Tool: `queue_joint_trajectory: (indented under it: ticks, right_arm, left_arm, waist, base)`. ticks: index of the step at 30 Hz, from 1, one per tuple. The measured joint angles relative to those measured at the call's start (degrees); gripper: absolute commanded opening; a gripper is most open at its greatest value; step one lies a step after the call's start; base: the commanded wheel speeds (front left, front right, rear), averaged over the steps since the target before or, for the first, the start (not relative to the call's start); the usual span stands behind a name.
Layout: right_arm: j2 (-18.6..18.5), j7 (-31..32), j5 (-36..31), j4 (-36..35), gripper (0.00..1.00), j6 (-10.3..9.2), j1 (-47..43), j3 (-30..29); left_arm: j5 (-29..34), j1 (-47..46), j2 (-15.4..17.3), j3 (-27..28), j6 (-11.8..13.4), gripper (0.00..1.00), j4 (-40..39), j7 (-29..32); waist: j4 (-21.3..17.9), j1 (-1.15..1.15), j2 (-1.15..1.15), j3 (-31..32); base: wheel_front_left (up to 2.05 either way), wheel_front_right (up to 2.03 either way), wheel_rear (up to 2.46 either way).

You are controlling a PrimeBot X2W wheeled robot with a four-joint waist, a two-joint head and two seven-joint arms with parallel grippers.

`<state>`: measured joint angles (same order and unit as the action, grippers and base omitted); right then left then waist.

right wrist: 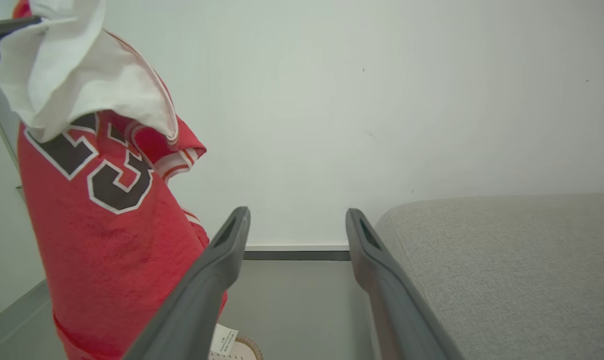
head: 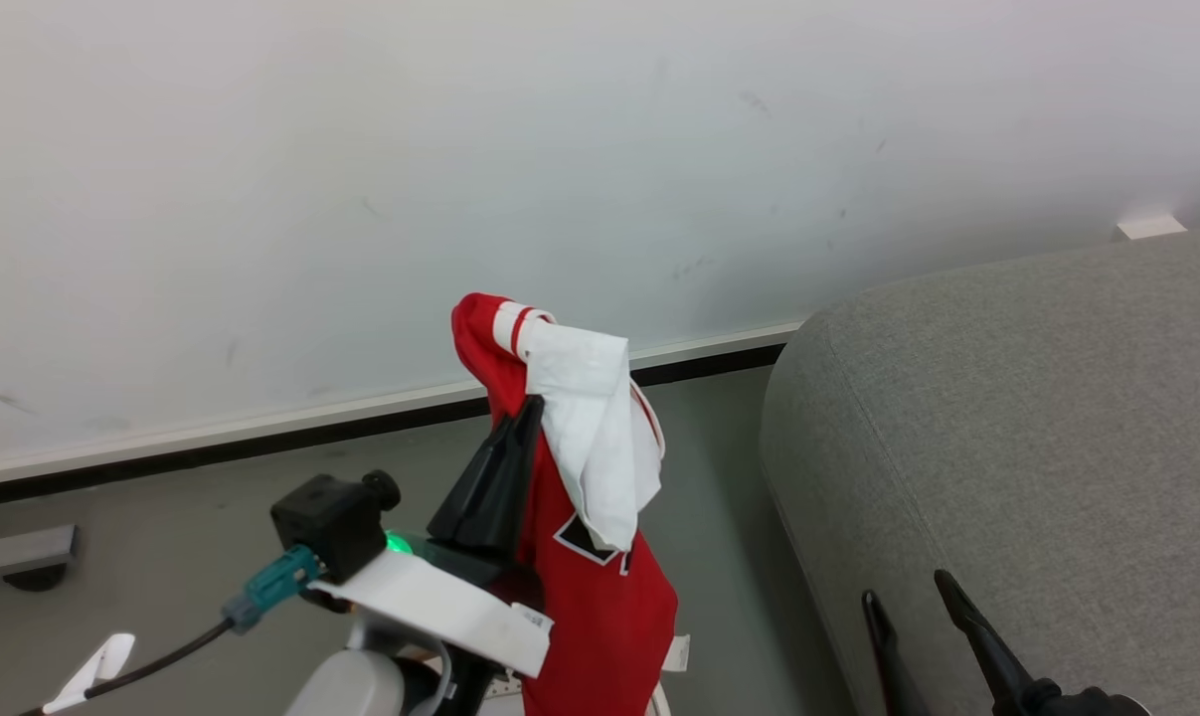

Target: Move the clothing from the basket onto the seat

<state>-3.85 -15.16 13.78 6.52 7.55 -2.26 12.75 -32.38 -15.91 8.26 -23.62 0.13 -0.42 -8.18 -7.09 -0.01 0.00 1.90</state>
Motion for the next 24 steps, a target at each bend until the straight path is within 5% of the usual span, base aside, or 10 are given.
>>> queue_joint_trajectory:
  ticks: [15,24]
  right_arm:
    - [-8.8,0.0,5.9,1.4,1.00,0.01,8.2,19.1]
    - [-8.9,0.0,8.1,7.0,1.00,0.01,18.9,30.0]
  left_arm:
    - [0.0,-0.3,-0.4,-2.3,0.2,0.00,-2.1,1.0]
    - [0.2,-0.7,-0.7,-3.9,0.4,0.00,-2.4,1.6]
  waist:
    - [0.5,0.01,0.00,0.2]
    - [0.9,0.01,0.00,0.1]
  base:
    - [0.00,0.00,0.00]
    - [0.00,0.00,0.00]
